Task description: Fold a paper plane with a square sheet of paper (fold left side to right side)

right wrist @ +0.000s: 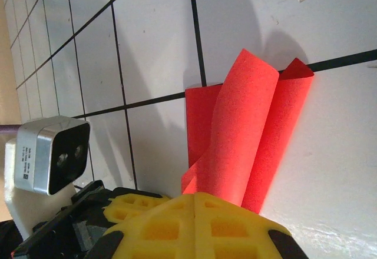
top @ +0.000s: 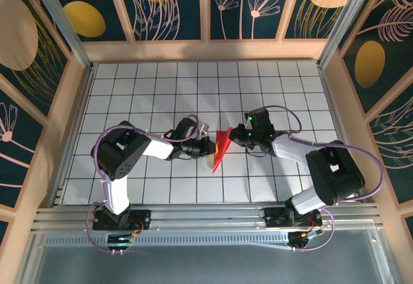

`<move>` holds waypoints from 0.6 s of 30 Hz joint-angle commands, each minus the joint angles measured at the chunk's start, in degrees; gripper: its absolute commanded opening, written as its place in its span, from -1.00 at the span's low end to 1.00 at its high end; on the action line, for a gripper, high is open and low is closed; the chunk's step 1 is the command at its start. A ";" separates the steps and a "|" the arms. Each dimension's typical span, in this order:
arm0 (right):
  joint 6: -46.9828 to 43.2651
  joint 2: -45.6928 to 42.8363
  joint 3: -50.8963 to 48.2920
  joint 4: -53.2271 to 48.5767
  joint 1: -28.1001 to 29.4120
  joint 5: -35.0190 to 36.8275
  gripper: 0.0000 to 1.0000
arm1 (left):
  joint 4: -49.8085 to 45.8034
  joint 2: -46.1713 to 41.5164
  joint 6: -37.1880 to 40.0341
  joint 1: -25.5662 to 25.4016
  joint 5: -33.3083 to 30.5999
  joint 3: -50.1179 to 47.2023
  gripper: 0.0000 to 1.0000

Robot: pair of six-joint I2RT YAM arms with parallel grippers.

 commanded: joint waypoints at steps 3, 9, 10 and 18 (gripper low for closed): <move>-0.37 2.82 2.65 1.18 0.66 -1.51 -1.00 | -4.56 2.22 1.96 -0.73 -5.95 0.55 -1.00; -0.25 5.12 3.51 1.48 1.56 -1.56 -1.00 | -5.25 2.37 2.04 -0.73 -6.34 0.67 -1.00; -0.27 5.61 3.65 1.72 1.75 -1.64 -1.00 | -5.30 2.37 2.09 -0.76 -6.35 0.78 -1.00; -0.03 7.85 4.04 2.14 2.71 -1.42 -1.00 | -6.14 2.54 2.12 -0.73 -6.69 0.98 -1.00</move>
